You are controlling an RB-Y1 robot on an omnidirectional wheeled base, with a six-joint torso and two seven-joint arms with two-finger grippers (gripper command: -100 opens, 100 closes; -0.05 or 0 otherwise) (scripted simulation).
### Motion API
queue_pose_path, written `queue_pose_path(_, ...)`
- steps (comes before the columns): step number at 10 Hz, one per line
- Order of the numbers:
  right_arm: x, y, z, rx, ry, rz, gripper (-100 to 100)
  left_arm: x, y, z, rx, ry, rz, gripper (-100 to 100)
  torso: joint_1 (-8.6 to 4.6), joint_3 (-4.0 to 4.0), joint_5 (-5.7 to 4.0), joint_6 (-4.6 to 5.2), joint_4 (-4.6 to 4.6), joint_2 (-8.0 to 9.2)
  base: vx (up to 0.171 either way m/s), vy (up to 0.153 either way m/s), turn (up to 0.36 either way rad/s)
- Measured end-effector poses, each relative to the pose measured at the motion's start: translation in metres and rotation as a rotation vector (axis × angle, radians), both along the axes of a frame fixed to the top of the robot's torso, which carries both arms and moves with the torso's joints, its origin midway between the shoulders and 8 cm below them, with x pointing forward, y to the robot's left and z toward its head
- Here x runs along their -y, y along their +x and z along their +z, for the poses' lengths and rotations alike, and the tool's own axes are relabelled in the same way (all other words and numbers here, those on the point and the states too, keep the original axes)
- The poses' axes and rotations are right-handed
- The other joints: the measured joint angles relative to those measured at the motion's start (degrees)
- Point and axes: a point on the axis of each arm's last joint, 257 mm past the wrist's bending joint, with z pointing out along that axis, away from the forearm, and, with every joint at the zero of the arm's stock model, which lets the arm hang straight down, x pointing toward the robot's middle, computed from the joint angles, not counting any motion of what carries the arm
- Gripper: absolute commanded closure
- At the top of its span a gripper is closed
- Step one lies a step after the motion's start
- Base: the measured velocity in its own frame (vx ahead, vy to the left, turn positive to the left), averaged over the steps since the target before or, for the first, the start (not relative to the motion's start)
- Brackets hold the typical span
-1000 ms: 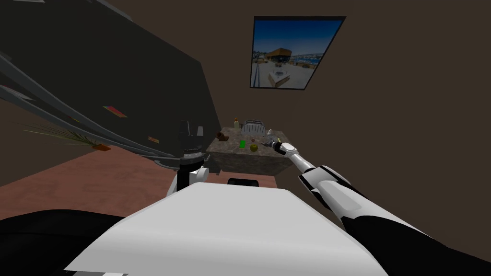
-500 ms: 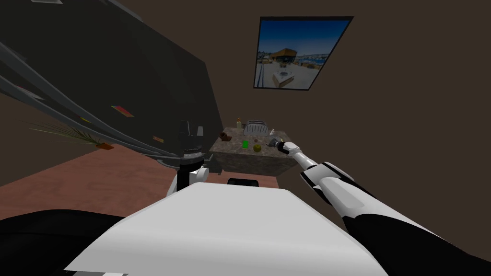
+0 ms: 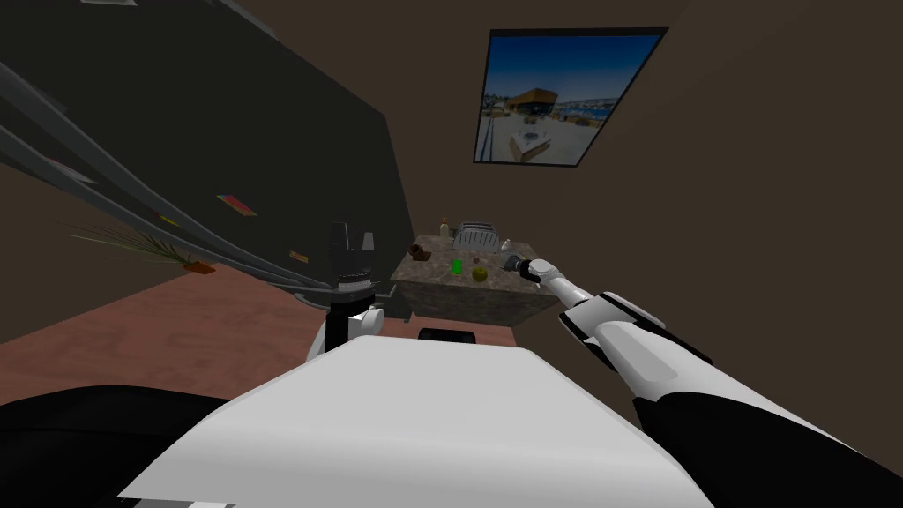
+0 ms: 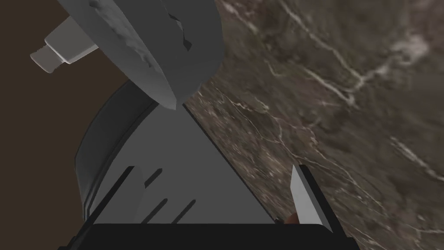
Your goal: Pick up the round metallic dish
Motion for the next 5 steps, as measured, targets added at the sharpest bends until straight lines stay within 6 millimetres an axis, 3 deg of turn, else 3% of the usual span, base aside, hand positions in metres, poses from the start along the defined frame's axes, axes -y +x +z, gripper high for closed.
queue_pose_path(3, 0.022, -0.001, -0.003, -0.007, -0.056, -0.026, -100, 0.0, 0.0, 0.0, 0.0, 0.0, 0.0, 0, -0.15, -0.01, -0.04, 0.0, -0.01, -0.02, 0.022, 0.031, 0.009)
queue_pose_path(5, 0.064, -0.009, -0.003, -0.022, -0.126, -0.066, -100, 0.0, 0.0, 0.0, 0.0, 0.0, 0.0, 0, -0.06, -0.03, -0.02, 0.01, -0.02, -0.05, 0.027, 0.05, -0.002)
